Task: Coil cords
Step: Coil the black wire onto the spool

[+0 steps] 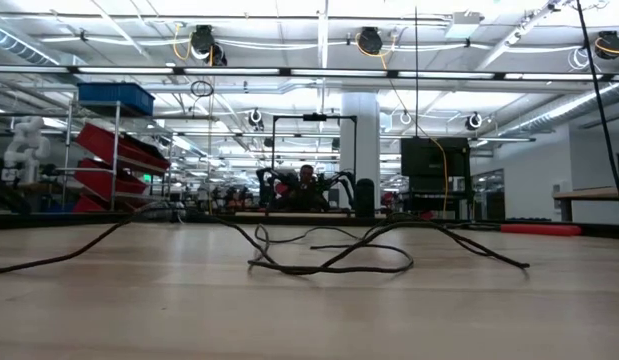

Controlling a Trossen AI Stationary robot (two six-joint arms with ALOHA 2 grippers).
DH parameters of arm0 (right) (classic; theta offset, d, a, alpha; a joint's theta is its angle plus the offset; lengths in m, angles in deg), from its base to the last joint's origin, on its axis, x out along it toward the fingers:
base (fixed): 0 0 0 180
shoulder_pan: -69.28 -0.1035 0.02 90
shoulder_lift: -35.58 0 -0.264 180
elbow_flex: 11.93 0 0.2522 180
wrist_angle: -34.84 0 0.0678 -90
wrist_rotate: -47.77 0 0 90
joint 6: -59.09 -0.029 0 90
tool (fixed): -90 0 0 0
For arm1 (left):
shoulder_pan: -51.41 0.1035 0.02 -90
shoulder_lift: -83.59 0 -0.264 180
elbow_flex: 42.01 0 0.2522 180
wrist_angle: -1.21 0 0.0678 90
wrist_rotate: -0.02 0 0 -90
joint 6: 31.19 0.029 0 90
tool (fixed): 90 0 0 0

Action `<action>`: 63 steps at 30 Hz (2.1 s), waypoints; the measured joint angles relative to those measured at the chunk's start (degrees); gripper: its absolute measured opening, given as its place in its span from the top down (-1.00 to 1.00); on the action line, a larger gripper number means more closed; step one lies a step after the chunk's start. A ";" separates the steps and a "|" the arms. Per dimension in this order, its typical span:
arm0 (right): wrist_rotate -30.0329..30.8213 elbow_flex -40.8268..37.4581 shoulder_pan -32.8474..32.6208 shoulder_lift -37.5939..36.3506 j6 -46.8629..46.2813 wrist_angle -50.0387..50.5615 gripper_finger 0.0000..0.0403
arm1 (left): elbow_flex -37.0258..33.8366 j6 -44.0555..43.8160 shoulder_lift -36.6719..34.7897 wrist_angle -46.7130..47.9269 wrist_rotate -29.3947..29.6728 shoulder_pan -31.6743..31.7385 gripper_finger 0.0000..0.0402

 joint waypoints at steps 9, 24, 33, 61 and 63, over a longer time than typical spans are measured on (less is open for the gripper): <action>-2.58 0.04 -0.30 -0.12 -4.59 4.09 0.99 | -0.02 -0.54 -3.21 3.76 13.93 -4.71 0.99; -2.66 -0.02 -1.93 -0.96 -5.65 17.65 0.62 | 0.00 -8.47 -7.45 12.53 32.67 -9.04 0.99; -2.54 -0.01 0.33 -0.61 -4.06 14.10 0.56 | 0.02 -14.18 -8.87 18.44 36.75 -9.00 0.99; -3.34 -0.14 7.69 8.64 -10.24 6.78 0.56 | 0.07 -20.26 -12.50 26.89 41.70 -11.81 0.99; -2.39 -0.04 7.95 8.79 -10.84 6.65 0.56 | 0.07 -21.53 -12.76 28.37 42.45 -12.14 0.99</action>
